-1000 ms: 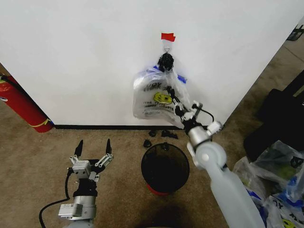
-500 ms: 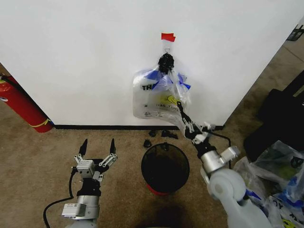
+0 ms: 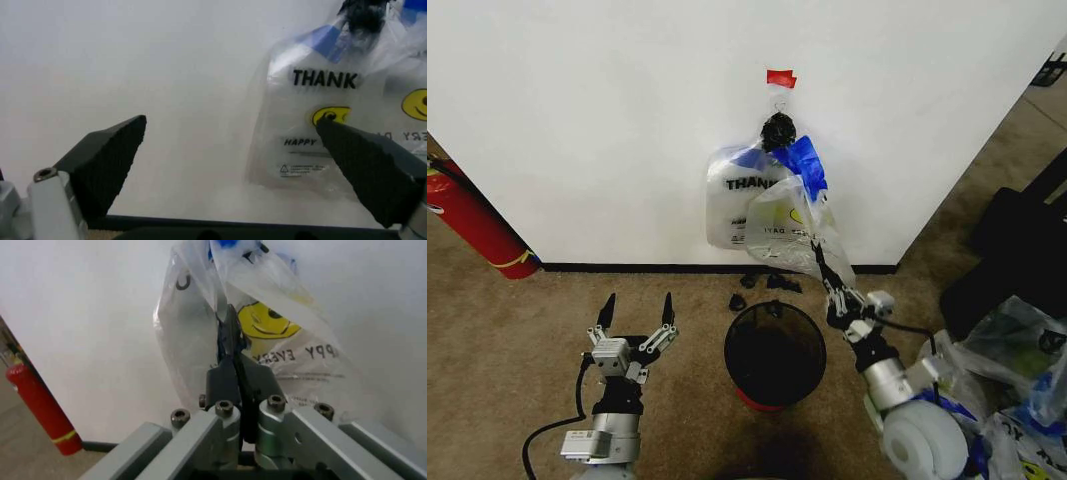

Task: Pick up the garbage bag from the wall and place it over the trash bin.

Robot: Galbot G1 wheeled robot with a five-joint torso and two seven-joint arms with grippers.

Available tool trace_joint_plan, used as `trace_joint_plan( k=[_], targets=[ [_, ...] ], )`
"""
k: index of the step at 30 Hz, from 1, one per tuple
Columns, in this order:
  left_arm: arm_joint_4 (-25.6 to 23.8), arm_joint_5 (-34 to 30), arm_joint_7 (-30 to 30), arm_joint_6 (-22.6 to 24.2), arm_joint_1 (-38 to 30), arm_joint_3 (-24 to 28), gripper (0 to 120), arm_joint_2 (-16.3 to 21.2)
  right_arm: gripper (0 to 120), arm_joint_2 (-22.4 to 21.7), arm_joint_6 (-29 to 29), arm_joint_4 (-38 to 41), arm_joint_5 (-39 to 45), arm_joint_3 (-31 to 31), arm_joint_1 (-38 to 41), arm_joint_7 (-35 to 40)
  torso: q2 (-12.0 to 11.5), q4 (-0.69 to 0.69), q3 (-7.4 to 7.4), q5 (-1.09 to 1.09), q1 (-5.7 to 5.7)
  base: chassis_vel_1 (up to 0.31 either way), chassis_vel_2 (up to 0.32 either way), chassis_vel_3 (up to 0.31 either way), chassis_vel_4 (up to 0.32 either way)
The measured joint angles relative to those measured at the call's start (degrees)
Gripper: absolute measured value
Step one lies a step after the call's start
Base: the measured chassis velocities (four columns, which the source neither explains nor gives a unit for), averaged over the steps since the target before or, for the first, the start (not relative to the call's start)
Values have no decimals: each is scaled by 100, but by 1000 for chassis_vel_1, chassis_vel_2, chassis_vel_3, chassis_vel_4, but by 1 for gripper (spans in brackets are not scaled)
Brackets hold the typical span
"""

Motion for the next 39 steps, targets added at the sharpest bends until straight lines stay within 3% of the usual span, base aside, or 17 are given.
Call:
trace_joint_plan(
  k=[10,19,26,39],
  targets=[
    [-10,-45,-2,19,-41,13,100,15,0,48,976,-5,-969,197,-1260,-146,-1,0,0,0,0,0,0,0,0],
    [2,-88,-2,24,-57,7,100,32,0,237,1976,-145,-1086,601,-1900,-430,-1,0,0,0,1,0,0,0,0],
    [21,-91,-1,19,-53,12,100,26,0,431,2803,-513,-1386,641,-2158,-790,-1,-1,0,0,1,0,0,0,0],
    [32,-95,-1,-1,-31,12,100,17,0,631,3658,-1191,-1729,777,-2231,-1056,-1,0,0,0,0,0,0,0,0]
  ],
)
